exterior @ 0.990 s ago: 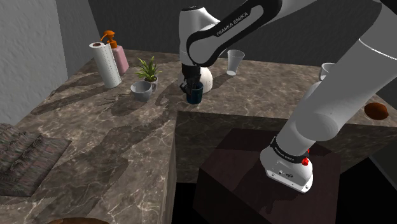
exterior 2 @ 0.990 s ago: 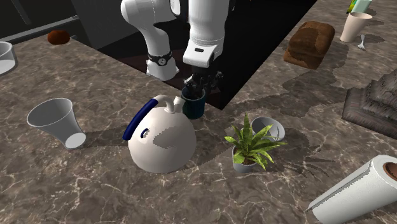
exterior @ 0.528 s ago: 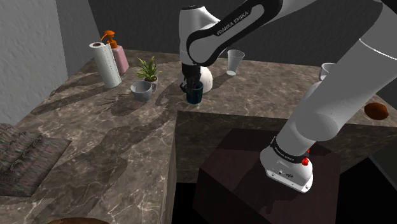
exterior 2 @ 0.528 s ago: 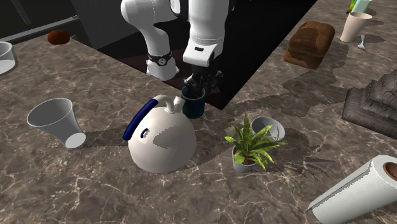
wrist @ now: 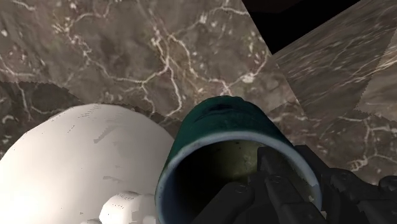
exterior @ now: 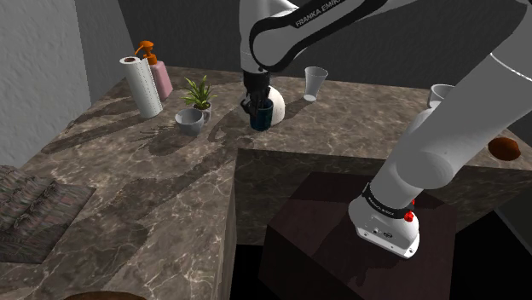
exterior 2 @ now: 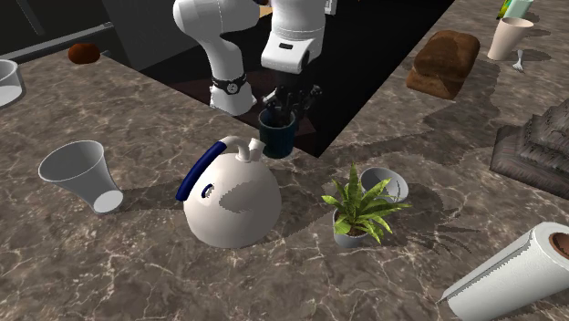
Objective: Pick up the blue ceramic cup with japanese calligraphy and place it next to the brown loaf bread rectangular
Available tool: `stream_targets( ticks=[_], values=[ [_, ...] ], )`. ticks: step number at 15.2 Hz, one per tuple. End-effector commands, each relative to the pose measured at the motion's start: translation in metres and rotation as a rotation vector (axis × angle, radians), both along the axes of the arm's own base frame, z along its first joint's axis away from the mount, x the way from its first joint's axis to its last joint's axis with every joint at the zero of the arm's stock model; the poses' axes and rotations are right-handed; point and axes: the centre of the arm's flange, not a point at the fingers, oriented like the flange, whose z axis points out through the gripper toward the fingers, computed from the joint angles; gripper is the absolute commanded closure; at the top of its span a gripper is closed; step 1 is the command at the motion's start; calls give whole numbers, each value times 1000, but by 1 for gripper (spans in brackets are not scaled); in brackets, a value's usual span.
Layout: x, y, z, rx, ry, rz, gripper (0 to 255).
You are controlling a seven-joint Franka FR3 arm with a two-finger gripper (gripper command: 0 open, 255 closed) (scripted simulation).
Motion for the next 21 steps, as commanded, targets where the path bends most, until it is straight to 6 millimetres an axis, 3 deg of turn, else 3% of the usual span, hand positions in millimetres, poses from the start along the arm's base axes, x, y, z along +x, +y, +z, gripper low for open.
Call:
stream_targets(
  ticks=[1, 21],
  values=[
    [-1, -1, 11, 0, 0, 0, 255],
    [-1, -1, 116, 0, 0, 0, 255]
  ],
)
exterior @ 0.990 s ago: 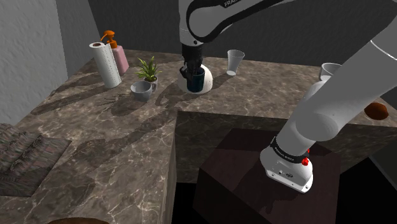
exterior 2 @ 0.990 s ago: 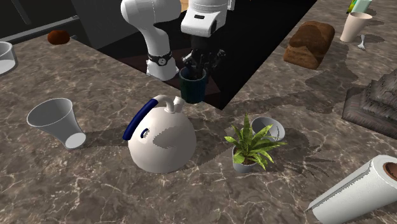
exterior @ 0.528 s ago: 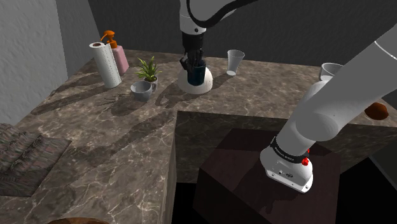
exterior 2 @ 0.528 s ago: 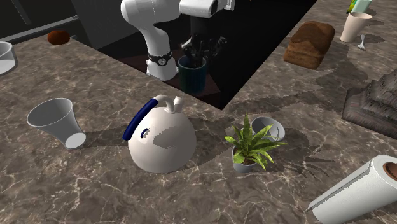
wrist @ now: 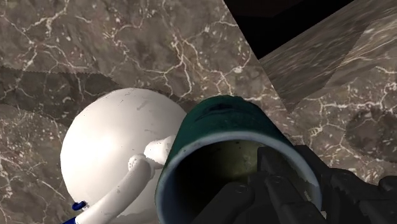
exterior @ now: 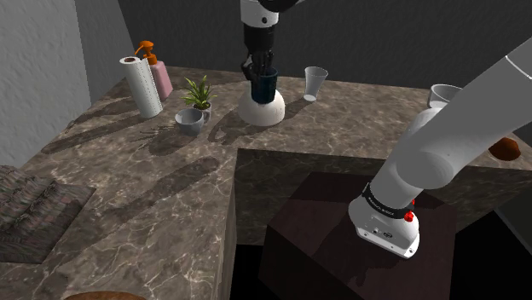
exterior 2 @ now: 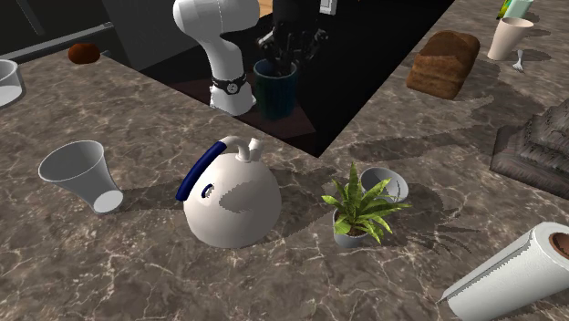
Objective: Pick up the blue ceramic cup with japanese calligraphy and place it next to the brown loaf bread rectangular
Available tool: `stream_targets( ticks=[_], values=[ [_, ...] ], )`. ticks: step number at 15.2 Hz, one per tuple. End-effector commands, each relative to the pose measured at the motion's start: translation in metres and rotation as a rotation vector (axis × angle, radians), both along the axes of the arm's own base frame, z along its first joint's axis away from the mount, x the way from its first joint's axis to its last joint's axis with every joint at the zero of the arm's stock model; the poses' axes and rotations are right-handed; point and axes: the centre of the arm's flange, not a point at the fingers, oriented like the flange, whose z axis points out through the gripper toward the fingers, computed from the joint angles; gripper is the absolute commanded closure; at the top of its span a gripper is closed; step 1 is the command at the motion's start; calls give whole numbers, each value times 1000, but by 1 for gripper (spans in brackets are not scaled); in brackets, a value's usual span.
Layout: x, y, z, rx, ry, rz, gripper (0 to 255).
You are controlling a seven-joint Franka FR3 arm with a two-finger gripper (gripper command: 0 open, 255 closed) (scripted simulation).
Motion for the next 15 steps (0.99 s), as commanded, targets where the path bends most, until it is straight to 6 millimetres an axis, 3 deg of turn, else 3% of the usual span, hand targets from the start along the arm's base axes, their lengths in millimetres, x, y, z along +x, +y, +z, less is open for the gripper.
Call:
stream_targets(
  ticks=[1, 9, 15],
  values=[
    [0, 0, 12, 0, 0, 0, 255],
    [0, 0, 49, 0, 0, 0, 255],
    [-34, 71, 49, 0, 0, 0, 255]
  ],
)
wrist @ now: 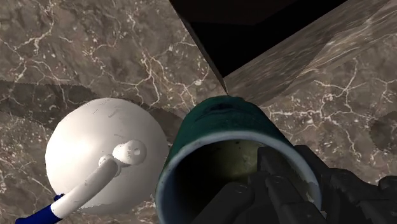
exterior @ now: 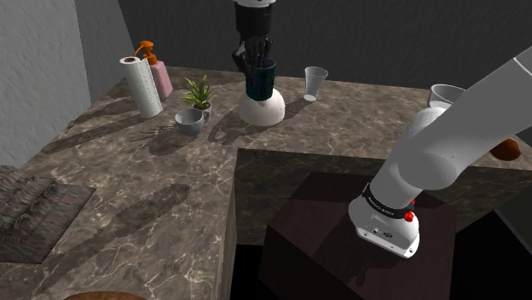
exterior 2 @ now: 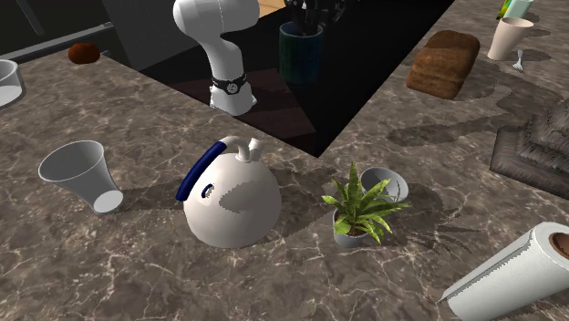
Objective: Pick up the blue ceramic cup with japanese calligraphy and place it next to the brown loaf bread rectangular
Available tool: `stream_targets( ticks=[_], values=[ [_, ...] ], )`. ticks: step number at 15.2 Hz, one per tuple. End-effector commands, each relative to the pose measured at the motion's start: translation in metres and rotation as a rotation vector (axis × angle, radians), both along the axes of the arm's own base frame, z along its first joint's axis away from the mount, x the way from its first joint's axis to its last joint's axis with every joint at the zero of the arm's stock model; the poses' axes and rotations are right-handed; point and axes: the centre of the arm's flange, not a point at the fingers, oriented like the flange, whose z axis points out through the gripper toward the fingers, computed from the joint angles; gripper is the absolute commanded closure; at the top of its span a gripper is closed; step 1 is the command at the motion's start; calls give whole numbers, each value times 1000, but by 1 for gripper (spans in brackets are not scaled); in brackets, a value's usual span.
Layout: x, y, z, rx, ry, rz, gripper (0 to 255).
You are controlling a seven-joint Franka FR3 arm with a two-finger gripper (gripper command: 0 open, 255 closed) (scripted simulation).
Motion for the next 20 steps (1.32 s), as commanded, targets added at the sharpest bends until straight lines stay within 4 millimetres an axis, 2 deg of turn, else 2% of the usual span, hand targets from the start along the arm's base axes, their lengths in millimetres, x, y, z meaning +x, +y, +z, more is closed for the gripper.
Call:
stream_targets(
  ticks=[1, 20],
  values=[
    [-10, 24, -1, 0, 0, -1, 255],
    [-120, 249, 0, 0, 0, -1, 255]
  ],
)
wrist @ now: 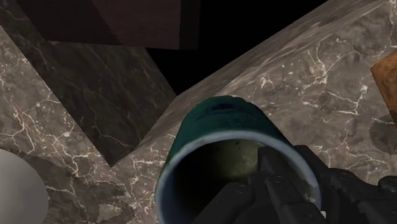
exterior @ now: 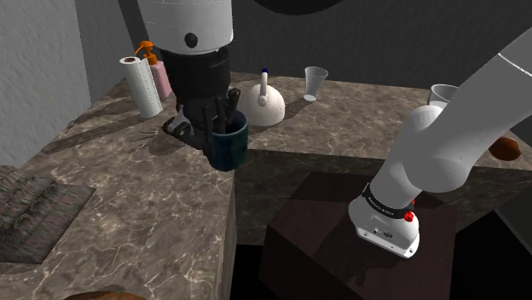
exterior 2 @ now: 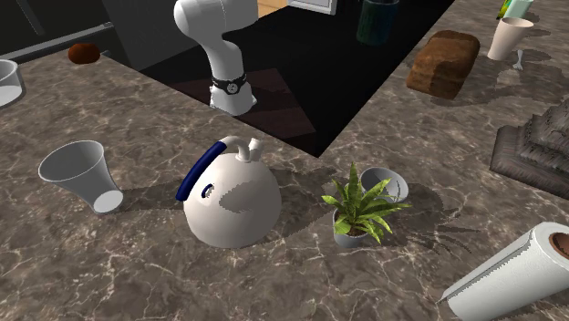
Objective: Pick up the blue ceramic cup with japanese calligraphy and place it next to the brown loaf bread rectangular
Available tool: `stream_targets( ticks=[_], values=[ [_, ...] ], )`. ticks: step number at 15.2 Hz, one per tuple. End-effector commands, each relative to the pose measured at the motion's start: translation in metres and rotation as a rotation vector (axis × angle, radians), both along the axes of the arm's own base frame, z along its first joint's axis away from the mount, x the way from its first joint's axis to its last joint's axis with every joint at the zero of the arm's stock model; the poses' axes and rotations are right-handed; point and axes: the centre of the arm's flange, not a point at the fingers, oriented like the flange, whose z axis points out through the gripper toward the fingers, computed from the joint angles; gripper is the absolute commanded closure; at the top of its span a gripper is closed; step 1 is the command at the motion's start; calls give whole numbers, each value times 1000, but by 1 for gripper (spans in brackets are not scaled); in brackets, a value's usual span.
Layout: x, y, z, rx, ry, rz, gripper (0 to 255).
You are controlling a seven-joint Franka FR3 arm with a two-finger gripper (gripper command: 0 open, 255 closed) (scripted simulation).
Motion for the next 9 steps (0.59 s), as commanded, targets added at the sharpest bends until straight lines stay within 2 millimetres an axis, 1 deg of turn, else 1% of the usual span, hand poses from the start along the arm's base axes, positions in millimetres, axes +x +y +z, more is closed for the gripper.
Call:
stream_targets(
  ticks=[1, 7, 8, 9],
  values=[
    [-11, 23, 0, 1, 0, -2, 255],
    [-45, 95, 1, 1, 0, -2, 255],
    [-53, 110, 1, 1, 0, -2, 255],
    [-53, 110, -5, 1, 0, -2, 255]
  ],
)
